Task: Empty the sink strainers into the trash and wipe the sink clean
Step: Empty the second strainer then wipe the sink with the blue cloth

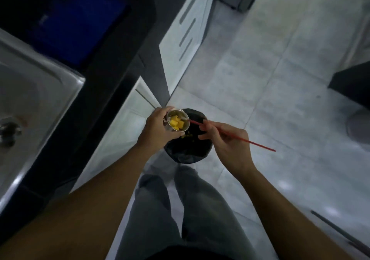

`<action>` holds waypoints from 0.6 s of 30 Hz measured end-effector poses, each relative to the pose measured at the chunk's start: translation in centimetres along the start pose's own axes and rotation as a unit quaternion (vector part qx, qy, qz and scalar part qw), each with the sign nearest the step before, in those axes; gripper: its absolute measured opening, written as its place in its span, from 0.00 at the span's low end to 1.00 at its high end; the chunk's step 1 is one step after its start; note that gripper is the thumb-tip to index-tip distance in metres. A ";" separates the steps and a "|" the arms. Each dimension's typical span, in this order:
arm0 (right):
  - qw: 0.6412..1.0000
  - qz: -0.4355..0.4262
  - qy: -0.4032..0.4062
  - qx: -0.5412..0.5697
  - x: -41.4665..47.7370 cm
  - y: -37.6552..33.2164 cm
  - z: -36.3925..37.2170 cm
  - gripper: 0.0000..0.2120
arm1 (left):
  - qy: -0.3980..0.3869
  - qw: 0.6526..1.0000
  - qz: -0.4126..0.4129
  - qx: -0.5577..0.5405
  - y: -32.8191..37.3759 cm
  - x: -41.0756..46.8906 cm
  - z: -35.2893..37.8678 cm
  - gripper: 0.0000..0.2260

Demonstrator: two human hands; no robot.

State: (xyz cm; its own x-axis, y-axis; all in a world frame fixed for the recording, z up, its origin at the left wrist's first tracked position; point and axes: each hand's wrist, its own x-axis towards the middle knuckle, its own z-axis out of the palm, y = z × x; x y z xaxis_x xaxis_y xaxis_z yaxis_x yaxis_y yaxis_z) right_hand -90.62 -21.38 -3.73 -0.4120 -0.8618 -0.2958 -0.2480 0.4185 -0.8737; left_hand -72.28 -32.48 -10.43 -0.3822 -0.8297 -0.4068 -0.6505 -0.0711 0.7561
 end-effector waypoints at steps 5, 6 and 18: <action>0.998 0.032 -0.055 0.026 2.3 5.6 2.8 0.09 | -0.052 0.998 0.010 0.045 -3.6 2.7 4.1 0.37; 0.998 0.034 -0.056 0.015 2.8 6.8 3.5 0.09 | -0.062 0.997 0.013 0.053 -4.4 3.1 4.9 0.36; 0.997 0.047 -0.041 -0.046 4.2 17.1 7.4 0.09 | -0.166 0.973 0.002 0.160 -11.0 5.7 11.9 0.36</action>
State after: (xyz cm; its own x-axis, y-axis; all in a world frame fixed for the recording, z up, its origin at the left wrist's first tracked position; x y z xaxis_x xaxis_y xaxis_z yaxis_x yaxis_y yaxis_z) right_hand -90.06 -19.94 -22.80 -0.3644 -0.8366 -0.4091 -0.2932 0.5200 -0.8023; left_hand -75.08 -29.90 -27.18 -0.5415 -0.6013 -0.5875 -0.7991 0.1511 0.5819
